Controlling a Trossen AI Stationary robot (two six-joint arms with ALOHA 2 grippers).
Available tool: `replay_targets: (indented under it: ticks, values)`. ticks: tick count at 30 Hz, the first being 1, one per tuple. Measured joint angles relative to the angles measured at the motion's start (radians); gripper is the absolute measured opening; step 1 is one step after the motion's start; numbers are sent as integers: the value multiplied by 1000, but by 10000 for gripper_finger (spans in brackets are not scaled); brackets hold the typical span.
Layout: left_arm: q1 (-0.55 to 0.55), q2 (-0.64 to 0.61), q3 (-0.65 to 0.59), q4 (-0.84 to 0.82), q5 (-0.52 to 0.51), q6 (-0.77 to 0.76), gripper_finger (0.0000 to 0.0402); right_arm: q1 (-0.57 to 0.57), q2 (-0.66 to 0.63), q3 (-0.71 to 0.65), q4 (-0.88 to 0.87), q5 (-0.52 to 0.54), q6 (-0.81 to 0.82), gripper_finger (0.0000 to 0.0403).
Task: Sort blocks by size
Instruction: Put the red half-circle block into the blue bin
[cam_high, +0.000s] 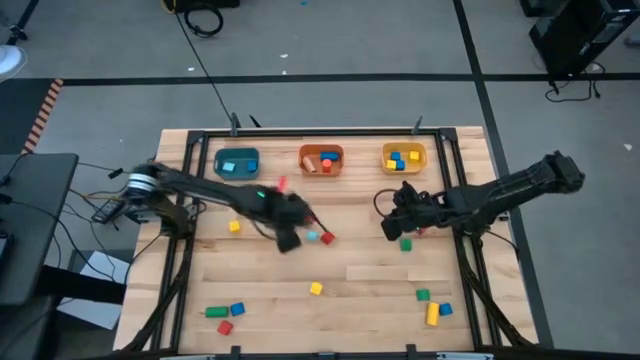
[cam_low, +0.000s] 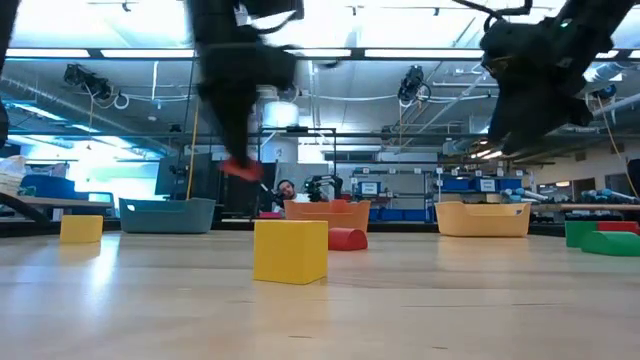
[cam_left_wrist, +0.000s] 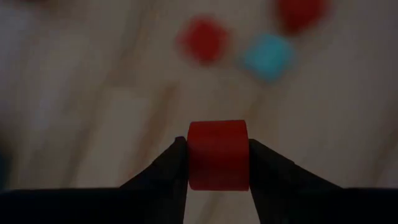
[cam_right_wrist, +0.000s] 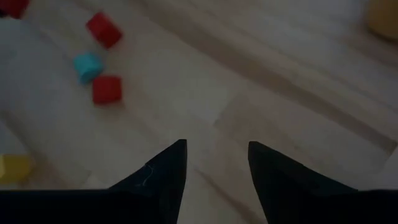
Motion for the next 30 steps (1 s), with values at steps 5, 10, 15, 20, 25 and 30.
replay_targets:
  ticks: [5, 10, 15, 20, 25, 30]
  values:
    - [153, -245, -232, 8, -43, -13, 137, -94, 0, 0, 45, 5, 0, 185]
    - [420, -426, -371, 26, -49, 37, 137, -173, 0, 0, 132, 2, 1, 185]
    - [690, -472, -407, 55, -40, 92, 137, -218, 0, 0, 194, -1, 0, 185]
    - [849, -433, -429, 153, -9, 159, 147, -239, 0, 0, 205, -10, -1, 185]
    - [910, -381, -433, 233, -13, 176, 174, -244, 0, 0, 205, -21, -7, 185]
    - [929, -352, -433, 241, -21, 192, 189, -244, 0, 0, 205, -44, -7, 185]
